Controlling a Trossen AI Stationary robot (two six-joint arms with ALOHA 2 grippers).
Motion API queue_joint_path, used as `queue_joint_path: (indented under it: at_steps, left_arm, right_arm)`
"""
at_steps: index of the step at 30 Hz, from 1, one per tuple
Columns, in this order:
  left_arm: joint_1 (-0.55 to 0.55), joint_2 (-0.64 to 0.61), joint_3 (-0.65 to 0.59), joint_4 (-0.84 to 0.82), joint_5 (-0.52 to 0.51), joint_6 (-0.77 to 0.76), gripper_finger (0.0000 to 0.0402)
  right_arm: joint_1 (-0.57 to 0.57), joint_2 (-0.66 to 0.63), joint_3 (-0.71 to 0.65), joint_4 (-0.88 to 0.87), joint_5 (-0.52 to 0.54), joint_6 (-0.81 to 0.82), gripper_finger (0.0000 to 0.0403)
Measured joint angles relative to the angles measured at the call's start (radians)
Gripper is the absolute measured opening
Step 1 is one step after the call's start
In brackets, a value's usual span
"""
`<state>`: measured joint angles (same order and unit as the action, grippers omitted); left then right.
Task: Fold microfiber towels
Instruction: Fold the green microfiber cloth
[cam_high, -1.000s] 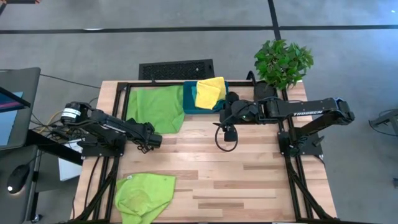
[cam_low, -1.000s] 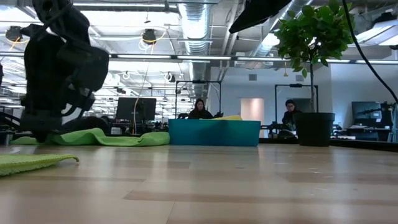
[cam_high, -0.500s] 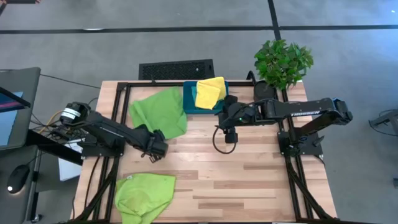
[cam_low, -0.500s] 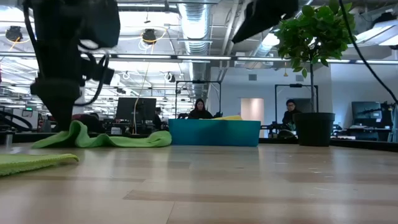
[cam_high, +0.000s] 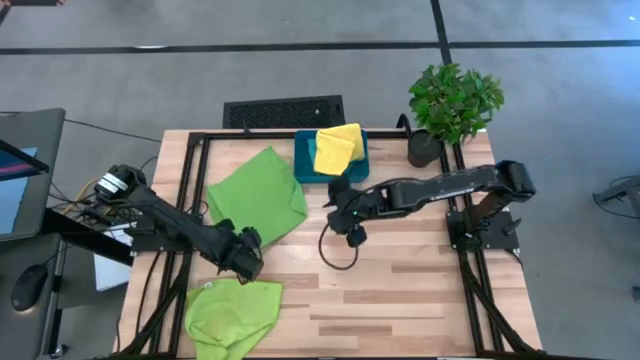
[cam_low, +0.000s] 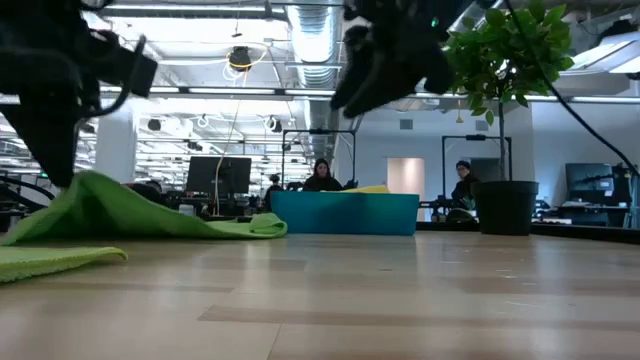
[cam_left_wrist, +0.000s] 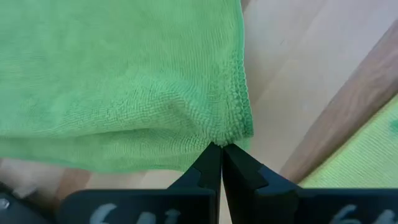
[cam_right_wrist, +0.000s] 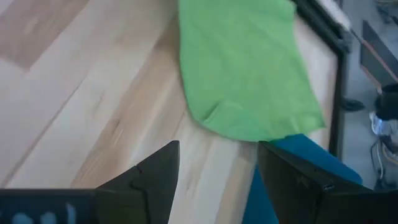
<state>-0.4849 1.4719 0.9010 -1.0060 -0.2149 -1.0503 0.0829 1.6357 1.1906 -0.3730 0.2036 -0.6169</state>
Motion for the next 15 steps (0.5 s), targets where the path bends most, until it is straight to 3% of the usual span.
queue_joint_path:
  at_steps: [9,15]
  left_arm:
    - [-0.073,0.000,0.055,-0.088,0.015,-0.064,0.0000]
    - [-0.115,0.000,0.055,-0.087,0.059,-0.122,0.0000]
  right_arm:
    - [-0.012,0.167,-0.001,0.199,-0.003,-0.081,0.0240]
    - [-0.028,0.259,-0.002,0.328,-0.074,-0.067,0.0240]
